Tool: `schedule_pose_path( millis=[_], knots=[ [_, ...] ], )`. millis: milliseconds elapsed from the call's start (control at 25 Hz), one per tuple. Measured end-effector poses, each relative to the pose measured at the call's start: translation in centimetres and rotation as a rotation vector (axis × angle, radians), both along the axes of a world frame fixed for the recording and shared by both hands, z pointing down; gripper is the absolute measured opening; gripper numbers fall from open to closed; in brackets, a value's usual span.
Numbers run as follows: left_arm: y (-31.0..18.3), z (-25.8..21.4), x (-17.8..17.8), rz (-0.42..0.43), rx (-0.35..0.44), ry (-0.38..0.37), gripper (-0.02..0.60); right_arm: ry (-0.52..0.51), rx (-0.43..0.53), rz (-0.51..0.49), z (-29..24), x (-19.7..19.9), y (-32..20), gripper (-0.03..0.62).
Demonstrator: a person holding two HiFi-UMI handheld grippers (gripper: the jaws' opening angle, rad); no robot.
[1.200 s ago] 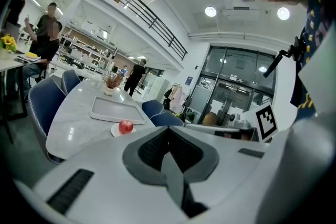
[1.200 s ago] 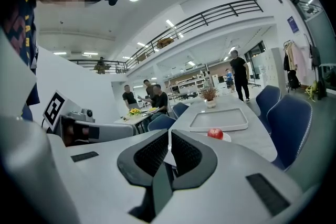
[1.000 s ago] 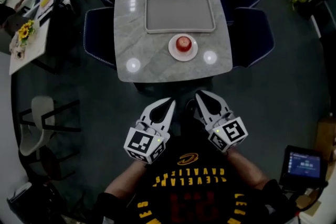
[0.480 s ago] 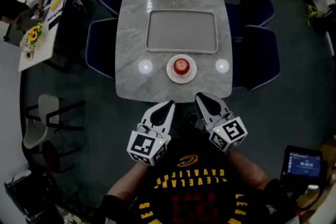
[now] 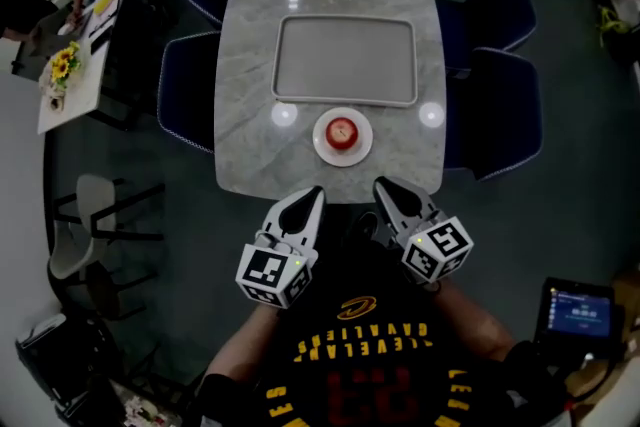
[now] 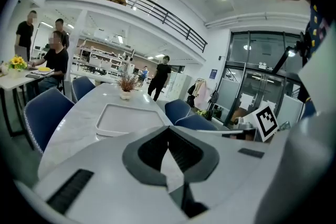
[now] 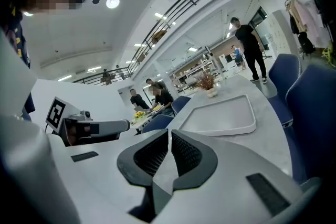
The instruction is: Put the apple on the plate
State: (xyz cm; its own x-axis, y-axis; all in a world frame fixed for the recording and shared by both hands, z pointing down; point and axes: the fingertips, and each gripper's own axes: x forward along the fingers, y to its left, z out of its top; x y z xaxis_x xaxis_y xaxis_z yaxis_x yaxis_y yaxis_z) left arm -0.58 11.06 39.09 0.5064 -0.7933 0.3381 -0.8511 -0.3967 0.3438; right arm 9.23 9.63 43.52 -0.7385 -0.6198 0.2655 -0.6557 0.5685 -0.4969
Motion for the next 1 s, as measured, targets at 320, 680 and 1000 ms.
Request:
schedule_pose_path(
  millis=[320, 680, 1000],
  knots=[
    [-3.2, 7.3, -2.6, 0.067, -0.187, 0.032, 0.072, 0.085, -0.088, 0.146, 4.8, 1.3, -3.5, 0.104],
    [-7.5, 15.0, -5.1, 0.161, -0.410, 0.035, 0.072, 0.201, -0.237, 0.249, 10.5, 1.8, -7.1, 0.104],
    [-10.0, 21.4, -3.7, 0.176, -0.580, 0.068, 0.072, 0.193, -0.397, 0.320, 16.5, 3.9, -9.4, 0.104]
  ],
)
